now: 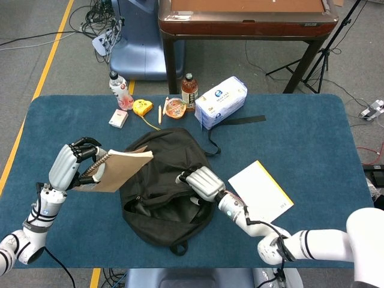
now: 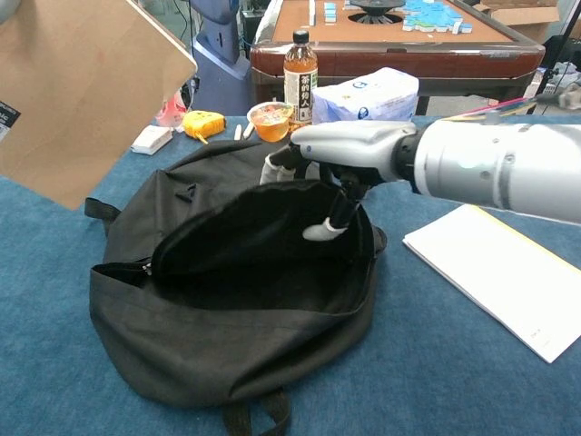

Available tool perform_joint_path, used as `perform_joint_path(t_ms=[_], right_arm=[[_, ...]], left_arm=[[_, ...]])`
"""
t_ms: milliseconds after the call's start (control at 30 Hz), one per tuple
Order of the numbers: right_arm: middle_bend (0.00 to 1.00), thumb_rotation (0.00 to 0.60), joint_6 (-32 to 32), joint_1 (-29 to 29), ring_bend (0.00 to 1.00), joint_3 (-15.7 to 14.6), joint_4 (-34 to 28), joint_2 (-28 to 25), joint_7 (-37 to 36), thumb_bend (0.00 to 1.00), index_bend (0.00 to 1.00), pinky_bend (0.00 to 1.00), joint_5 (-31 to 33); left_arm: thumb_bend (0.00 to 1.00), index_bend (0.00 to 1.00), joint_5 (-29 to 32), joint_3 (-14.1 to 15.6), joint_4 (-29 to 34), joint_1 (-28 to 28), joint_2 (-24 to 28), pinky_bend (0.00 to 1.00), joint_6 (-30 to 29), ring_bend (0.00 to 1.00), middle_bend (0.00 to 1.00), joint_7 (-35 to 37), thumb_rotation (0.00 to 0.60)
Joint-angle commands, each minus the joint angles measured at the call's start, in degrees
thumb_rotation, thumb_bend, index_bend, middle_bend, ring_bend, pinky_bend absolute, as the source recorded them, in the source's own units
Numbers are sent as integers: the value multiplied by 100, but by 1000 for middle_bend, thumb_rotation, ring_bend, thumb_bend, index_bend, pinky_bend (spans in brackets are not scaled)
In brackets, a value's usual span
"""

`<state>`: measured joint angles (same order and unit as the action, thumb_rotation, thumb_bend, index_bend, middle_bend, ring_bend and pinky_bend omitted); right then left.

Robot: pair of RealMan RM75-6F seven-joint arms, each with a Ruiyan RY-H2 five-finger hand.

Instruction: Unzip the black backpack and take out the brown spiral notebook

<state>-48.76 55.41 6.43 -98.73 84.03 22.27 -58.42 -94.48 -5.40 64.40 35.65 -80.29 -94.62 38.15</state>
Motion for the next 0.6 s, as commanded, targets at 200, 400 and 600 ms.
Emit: perform_joint_path(t_ms=[200, 400, 600], right_arm=[[214, 600, -778, -713, 179, -369, -916, -901, -281, 0, 65, 371, -988], [294, 600, -1600, -1308, 216, -460, -1203, -1577, -696, 0, 105, 373, -1774], [303, 600, -1996, -1707, 222, -417, -1276, -2226, -898, 0, 122, 373, -1870]], left_arm=[[469, 611, 310, -145, -939, 257, -443, 374, 824, 648, 766, -183, 600], [469, 615, 243, -71, -1553, 420, -987, 377, 1100, 649, 778, -729, 600], [469, 601, 0, 237, -1385, 529, -1210, 382, 1444, 646, 774, -1070, 600]])
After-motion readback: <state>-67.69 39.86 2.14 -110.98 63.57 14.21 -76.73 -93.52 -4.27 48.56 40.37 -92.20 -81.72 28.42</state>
